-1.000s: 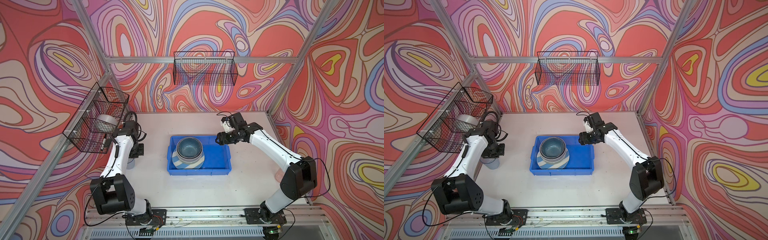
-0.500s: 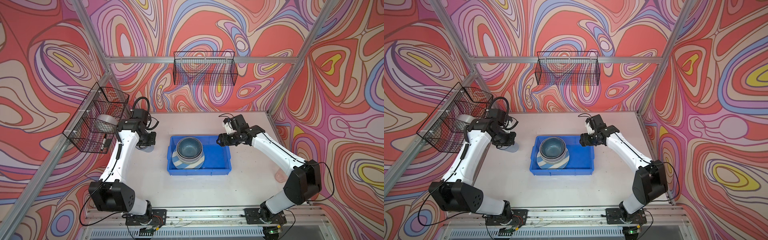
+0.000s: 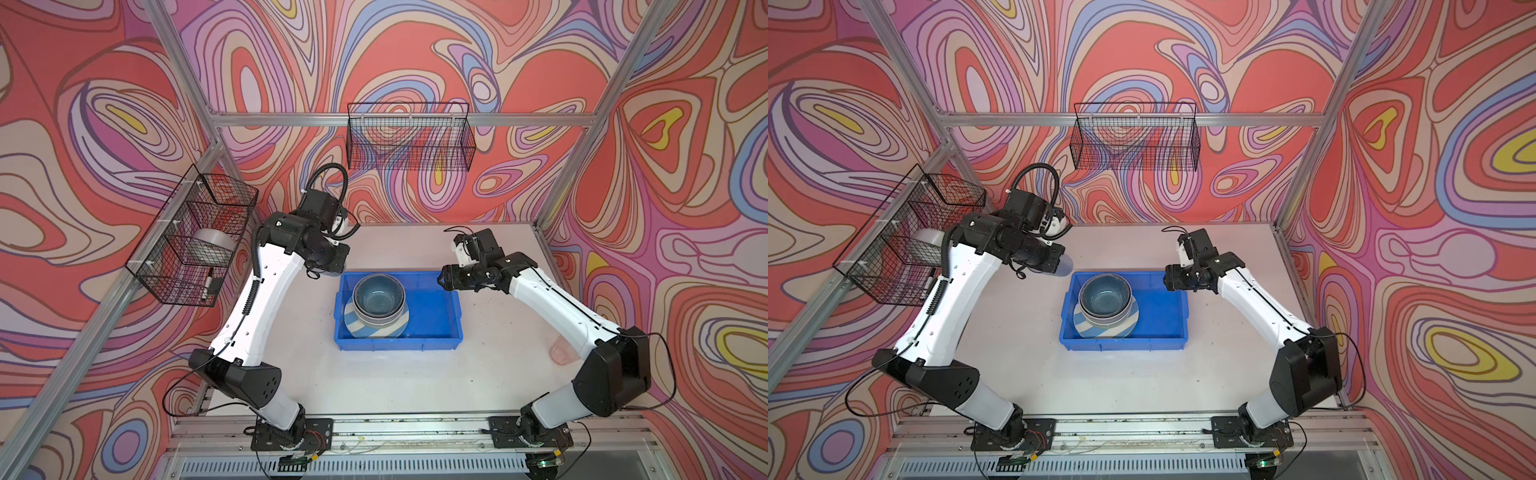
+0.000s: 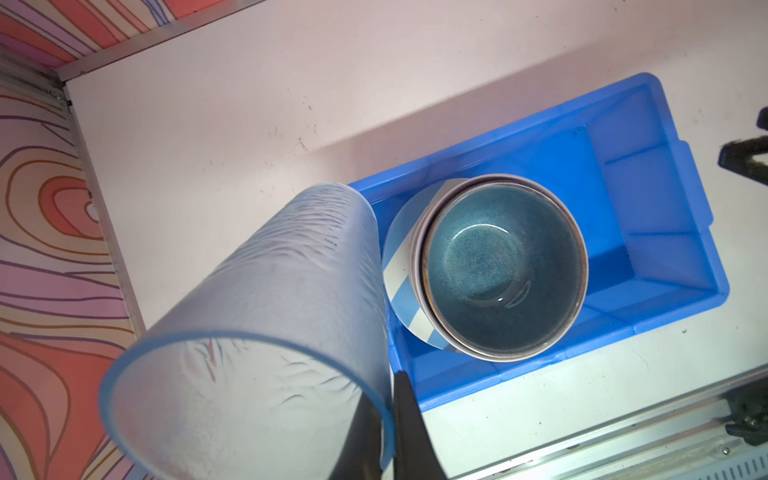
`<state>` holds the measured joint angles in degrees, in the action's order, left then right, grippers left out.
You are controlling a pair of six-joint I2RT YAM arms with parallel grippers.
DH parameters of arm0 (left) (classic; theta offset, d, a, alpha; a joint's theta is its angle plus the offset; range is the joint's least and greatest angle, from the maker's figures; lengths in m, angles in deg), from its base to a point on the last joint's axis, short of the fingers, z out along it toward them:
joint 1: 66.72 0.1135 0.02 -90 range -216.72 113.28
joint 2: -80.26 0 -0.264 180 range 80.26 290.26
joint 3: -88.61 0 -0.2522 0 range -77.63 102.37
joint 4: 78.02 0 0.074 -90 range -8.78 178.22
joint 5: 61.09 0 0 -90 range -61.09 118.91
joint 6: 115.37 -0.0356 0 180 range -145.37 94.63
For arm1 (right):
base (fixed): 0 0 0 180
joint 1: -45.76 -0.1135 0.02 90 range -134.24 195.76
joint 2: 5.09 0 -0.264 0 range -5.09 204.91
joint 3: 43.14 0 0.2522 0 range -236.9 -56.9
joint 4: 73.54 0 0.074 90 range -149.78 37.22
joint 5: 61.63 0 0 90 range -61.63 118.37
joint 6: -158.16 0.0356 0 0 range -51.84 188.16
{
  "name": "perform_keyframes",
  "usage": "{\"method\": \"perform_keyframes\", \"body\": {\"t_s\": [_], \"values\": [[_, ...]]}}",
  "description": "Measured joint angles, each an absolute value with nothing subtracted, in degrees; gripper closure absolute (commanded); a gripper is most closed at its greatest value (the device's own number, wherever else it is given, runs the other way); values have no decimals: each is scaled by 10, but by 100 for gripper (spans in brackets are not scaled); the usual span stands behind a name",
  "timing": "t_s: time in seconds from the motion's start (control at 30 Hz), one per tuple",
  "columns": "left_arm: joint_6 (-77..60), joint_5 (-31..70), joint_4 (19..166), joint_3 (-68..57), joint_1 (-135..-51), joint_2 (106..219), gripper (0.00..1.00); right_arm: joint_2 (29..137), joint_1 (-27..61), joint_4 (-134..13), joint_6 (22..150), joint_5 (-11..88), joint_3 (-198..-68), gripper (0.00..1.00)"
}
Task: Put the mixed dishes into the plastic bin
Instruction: 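Lift the frosted cup with the left gripper and carry it over the bin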
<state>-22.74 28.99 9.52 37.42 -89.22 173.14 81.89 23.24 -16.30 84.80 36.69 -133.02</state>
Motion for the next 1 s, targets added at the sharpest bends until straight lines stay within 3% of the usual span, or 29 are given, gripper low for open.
{"method": "perform_keyframes", "body": {"t_s": [0.43, 0.83, 1.0], "values": [[-226, 259, 93, 455, -997, 1796, 100, 770, 269, -162, 864, 355, -1305, 36], [-228, 199, 102, 465, -1059, 1798, 100, 735, 270, -204, 857, 495, -1289, 35], [-227, 178, 124, 461, -1070, 1798, 100, 735, 270, -181, 864, 444, -1301, 35]]}}
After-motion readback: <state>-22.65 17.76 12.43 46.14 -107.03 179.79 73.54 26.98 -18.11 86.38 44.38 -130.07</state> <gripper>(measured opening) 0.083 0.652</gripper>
